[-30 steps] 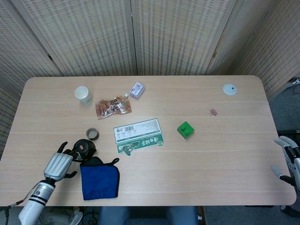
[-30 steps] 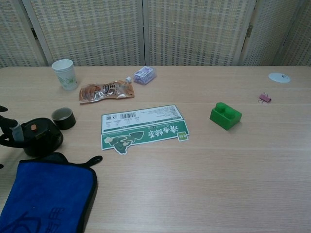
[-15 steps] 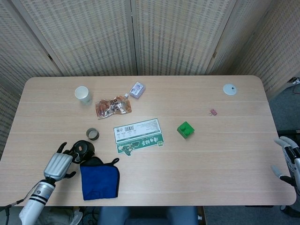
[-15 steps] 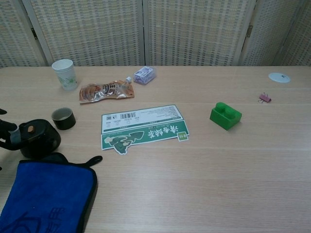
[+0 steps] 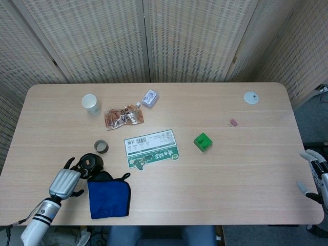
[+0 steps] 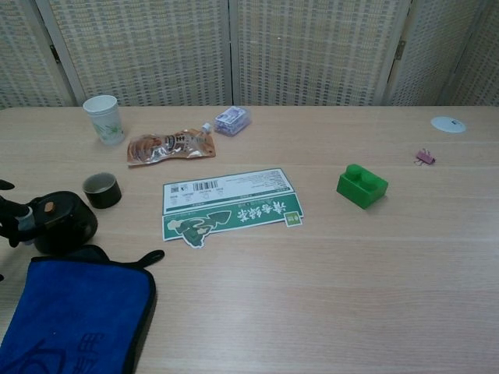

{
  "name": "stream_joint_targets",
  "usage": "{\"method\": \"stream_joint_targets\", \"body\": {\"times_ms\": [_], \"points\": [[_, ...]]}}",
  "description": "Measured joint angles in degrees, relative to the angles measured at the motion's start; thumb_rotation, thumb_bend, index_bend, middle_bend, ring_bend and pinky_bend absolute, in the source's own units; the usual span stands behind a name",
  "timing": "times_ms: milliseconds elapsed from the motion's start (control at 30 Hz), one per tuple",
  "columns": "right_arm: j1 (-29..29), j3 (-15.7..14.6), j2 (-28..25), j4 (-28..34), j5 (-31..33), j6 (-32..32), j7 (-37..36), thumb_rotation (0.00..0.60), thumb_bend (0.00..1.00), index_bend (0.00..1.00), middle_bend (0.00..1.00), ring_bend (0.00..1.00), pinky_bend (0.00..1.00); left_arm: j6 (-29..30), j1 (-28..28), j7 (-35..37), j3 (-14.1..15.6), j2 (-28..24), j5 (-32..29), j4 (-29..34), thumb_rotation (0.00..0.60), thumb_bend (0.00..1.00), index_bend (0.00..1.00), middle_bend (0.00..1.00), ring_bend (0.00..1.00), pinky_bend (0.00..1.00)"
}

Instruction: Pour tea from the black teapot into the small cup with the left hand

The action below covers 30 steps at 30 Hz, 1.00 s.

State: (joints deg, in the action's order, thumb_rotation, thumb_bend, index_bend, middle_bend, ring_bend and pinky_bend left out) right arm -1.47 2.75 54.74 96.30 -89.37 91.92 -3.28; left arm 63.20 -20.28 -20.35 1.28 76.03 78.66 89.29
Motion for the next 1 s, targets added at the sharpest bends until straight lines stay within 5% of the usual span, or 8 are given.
{"method": "stream_joint_targets", "body": {"times_ms": [700,1000], "points": [[-0.1,0.0,-0.1,0.5,0.2,-0.1,0.5,0.600,0.17,0.23,0.20,0.16,0.16,-0.9,-0.4,0.8,0.8,1.3,0.0,-1.5,0.600,0.22,0.50,0.51,0.38,0.00],[-0.3,0.1,-0.1,0.6,0.4,0.0,0.4,0.600,0.17,0.23,0.20,0.16,0.16,-1.5,-0.6,1.7,1.0,1.7,0.0,-2.1,0.600,0.22,0.58,0.61,0.45,0.00]]}}
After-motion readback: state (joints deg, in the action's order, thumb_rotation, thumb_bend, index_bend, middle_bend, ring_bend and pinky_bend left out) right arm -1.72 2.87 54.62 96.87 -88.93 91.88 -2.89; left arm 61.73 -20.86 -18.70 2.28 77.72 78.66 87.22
